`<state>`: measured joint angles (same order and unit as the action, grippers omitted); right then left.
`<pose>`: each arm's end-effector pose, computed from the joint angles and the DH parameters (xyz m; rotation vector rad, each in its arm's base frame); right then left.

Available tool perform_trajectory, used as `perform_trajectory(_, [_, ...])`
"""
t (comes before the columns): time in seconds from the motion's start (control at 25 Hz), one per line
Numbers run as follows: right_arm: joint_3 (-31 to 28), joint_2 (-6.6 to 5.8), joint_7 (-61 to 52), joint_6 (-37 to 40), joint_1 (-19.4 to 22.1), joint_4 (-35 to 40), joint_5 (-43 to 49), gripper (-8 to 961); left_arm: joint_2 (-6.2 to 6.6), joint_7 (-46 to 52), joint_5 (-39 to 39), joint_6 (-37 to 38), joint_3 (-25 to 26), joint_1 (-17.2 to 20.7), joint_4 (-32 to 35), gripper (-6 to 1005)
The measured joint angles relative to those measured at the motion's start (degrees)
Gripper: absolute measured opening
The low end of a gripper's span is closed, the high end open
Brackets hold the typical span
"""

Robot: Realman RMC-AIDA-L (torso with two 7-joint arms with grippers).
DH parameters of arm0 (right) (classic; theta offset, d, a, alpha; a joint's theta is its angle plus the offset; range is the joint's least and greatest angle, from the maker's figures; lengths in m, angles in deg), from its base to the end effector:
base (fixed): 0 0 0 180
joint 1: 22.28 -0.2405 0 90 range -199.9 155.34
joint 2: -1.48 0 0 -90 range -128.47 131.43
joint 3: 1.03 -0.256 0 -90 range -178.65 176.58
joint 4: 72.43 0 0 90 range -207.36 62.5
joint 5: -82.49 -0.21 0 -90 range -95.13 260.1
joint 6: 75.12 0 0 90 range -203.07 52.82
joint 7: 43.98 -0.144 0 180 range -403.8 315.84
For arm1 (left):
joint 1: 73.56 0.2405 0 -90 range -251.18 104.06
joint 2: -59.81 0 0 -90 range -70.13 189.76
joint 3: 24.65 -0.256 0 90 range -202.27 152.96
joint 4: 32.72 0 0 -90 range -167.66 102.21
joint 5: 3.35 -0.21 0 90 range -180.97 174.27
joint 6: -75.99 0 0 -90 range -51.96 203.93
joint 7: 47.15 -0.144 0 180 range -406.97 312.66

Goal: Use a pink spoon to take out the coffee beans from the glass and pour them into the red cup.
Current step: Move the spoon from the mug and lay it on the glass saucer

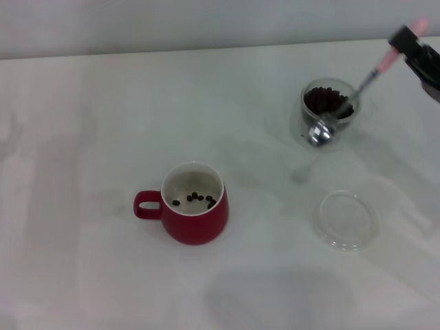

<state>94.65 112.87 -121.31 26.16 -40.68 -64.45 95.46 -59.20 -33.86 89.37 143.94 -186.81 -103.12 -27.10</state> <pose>0.3022 0.2666 0.0442 -1.8722 1.0552 1.7302 -0.3389 0.3450 0.0080 -1.3936 -0.6742 -0.7590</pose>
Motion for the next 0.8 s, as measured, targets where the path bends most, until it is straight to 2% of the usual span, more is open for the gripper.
perform_trajectory(0.12, [0.2, -0.71, -1.0, -0.1, 2.8, -0.6, 0.4, 293, -0.07, 0.1, 1.1, -0.5, 0.0, -0.1, -0.4, 892])
perform_trajectory(0.24, [0.6, -1.58, -1.0, -0.7, 3.6, -2.3, 2.3, 295, -0.08, 0.1, 1.3, -0.7, 0.0, -0.3, -0.5, 892])
perform_trajectory(0.4, [0.7, -2.85, -1.0, -4.0, 1.9, -3.8, 8.9, 298, -0.01, 0.1, 1.3, -0.8, 0.0, -0.9, -0.5, 892])
perform_trajectory(0.56, [1.1, -3.00, -0.8, -11.6, -0.9, -4.0, 11.7, 300, 0.00, 0.2, 1.1, -0.8, 0.0, -1.2, -0.5, 892])
perform_trajectory(0.68, [1.7, -3.25, -0.7, -14.1, -1.9, -4.0, 12.4, 302, 0.00, 0.2, 1.1, -0.9, -0.1, -0.9, -0.5, 892])
perform_trajectory(0.76, [2.1, -4.01, -0.8, -15.9, -3.0, -4.1, 14.6, 304, -0.07, 0.2, 1.2, -1.1, -0.1, -0.6, -0.5, 892])
perform_trajectory(0.8, [2.1, -4.01, -0.8, -15.9, -3.0, -4.1, 14.6, 304, -0.11, 0.2, 1.3, -1.4, 0.0, -0.4, -0.5, 892])
